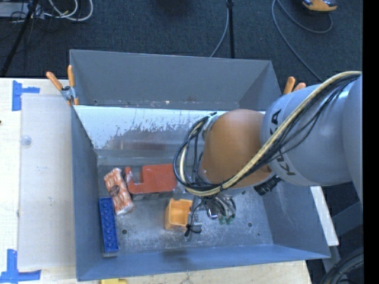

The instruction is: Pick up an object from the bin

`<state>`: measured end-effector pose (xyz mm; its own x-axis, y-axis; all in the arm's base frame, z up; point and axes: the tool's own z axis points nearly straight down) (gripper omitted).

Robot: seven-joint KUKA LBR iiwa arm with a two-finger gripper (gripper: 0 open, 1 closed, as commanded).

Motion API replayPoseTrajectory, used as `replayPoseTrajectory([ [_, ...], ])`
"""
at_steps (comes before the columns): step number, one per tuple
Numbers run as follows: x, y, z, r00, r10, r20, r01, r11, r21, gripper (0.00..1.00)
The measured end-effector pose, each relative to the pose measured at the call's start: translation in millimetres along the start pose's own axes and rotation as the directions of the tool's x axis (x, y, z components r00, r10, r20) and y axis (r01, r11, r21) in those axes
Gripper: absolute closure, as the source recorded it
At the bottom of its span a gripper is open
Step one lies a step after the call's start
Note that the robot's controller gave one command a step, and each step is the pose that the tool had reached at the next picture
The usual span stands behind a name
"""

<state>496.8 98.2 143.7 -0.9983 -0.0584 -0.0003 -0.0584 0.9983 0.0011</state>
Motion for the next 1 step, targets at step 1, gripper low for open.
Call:
replayPoseTrajectory([
  [1,2.3,-4.8,29.8,0.984,-0.180,-0.006,0.180,0.984,0.001,0.00],
])
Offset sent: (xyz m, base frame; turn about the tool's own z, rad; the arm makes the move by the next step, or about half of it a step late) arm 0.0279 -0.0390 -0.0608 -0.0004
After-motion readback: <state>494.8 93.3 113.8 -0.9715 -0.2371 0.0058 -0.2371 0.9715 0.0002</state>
